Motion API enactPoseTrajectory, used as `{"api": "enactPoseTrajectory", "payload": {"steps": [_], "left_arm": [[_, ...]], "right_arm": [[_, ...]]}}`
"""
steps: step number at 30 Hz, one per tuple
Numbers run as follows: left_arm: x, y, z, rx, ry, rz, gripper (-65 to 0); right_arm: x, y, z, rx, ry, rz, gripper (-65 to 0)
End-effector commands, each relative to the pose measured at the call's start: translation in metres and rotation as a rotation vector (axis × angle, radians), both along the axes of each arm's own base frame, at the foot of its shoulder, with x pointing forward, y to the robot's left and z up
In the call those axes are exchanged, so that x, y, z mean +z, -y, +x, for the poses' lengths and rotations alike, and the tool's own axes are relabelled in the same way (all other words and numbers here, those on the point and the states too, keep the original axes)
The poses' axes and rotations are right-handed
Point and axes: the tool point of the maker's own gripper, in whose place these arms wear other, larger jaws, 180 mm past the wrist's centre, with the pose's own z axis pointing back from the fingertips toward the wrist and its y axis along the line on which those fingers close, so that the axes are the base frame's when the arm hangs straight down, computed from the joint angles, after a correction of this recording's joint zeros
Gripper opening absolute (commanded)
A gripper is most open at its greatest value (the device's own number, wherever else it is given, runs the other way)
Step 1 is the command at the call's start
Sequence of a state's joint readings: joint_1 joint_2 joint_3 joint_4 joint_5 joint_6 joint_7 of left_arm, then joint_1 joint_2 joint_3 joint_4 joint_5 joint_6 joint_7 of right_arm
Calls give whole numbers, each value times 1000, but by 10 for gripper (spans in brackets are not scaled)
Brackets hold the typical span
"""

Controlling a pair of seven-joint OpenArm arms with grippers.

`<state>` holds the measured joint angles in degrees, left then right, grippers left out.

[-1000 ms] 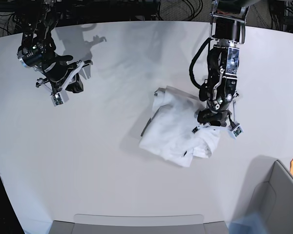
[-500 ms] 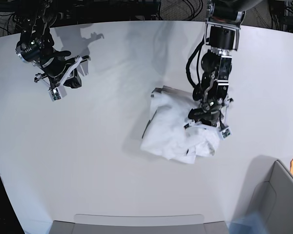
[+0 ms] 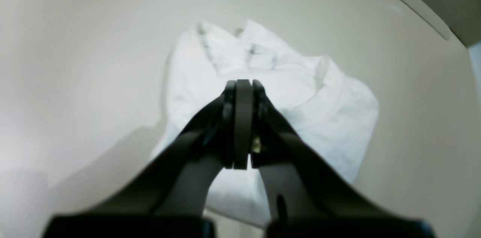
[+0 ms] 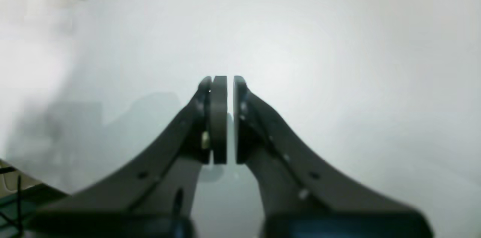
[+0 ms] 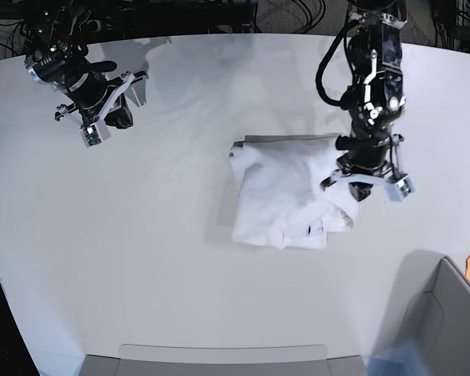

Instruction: Fold the T-shirt properly

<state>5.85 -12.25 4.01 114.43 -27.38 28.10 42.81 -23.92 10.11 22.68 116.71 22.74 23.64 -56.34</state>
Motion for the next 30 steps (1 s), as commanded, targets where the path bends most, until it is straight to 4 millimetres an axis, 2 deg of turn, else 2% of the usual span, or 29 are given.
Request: {"api": "enactPoseTrajectory", "payload": {"steps": [1, 6, 11, 14, 18, 20, 30], "left_arm": [[16, -19, -3, 41, 54, 44, -650], [-13, -60, -46, 141, -58, 85, -650], [-42, -94, -103, 197, -205, 156, -650], [-53, -115, -141, 244, -274, 207, -650], [-53, -139, -186, 290, -314, 316, -650], [-55, -145, -207, 291, -343, 357, -650], [-52, -162, -277, 282, -467, 481, -650]], "right_arm": [[9, -1, 2, 13, 37, 4, -627], [0, -2, -14, 14, -6, 6, -627], [-9, -2, -37, -6, -36, 32, -627], [-9, -14, -54, -45, -17, 128, -627], [-7, -25, -80, -81, -17, 241, -627], [-6, -29, -93, -99, -28, 284, -627], [0, -36, -146, -269, -42, 406, -627]]}}
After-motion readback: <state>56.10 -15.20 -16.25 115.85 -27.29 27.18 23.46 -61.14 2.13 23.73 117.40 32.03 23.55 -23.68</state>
